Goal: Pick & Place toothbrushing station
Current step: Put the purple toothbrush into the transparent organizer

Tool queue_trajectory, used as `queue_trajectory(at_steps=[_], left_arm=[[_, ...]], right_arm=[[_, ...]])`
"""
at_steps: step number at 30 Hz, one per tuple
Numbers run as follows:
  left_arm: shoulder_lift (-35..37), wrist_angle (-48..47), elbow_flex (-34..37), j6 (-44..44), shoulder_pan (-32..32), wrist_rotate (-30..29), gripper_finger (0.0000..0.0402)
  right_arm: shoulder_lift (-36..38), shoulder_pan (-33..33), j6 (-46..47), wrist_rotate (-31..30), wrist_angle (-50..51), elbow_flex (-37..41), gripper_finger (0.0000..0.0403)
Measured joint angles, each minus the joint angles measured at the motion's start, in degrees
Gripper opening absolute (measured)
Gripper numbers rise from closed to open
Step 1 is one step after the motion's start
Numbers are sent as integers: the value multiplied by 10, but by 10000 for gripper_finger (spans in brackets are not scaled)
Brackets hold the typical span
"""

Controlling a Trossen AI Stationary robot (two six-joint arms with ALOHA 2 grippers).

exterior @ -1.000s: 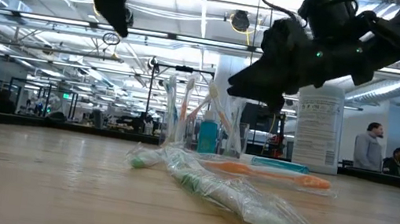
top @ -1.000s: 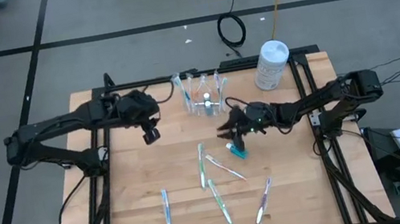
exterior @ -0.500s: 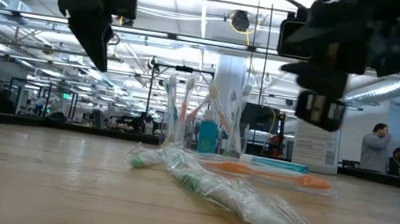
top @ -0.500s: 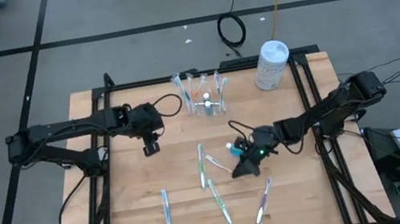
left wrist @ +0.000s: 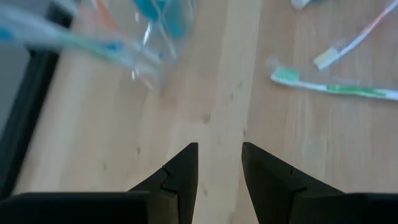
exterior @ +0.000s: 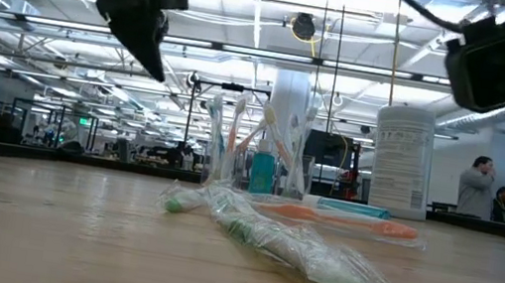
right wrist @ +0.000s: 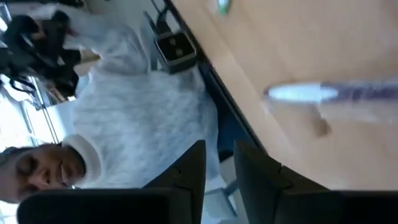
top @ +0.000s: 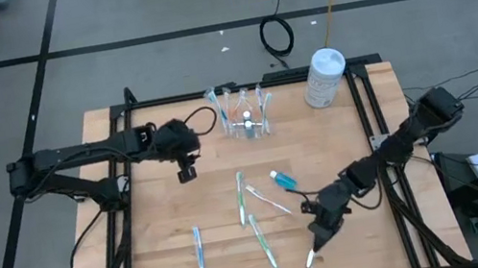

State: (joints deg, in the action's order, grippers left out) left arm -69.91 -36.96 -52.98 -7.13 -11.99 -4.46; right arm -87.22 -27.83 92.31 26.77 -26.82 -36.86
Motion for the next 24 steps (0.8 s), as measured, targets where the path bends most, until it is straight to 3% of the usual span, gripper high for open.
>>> queue_trajectory(at_steps=[4, 8, 12, 17, 24], left_arm=[[0, 57, 0, -86, 0, 0, 127], [0, 147, 0, -175, 0, 0, 127], [0, 232, -1, -225, 0, 0, 127], [0, 292, -1, -247, 0, 0, 127], [0, 293, -1, -247, 0, 0, 127]], right_arm=[[0, -32, -21, -43, 5, 0, 71], [0, -38, -63, -43, 5, 0, 70], [0, -39, -88, -48, 5, 0, 70], [0, -35, -70, -112, 10, 0, 70], [0, -18, 88, -110, 105, 0, 70]])
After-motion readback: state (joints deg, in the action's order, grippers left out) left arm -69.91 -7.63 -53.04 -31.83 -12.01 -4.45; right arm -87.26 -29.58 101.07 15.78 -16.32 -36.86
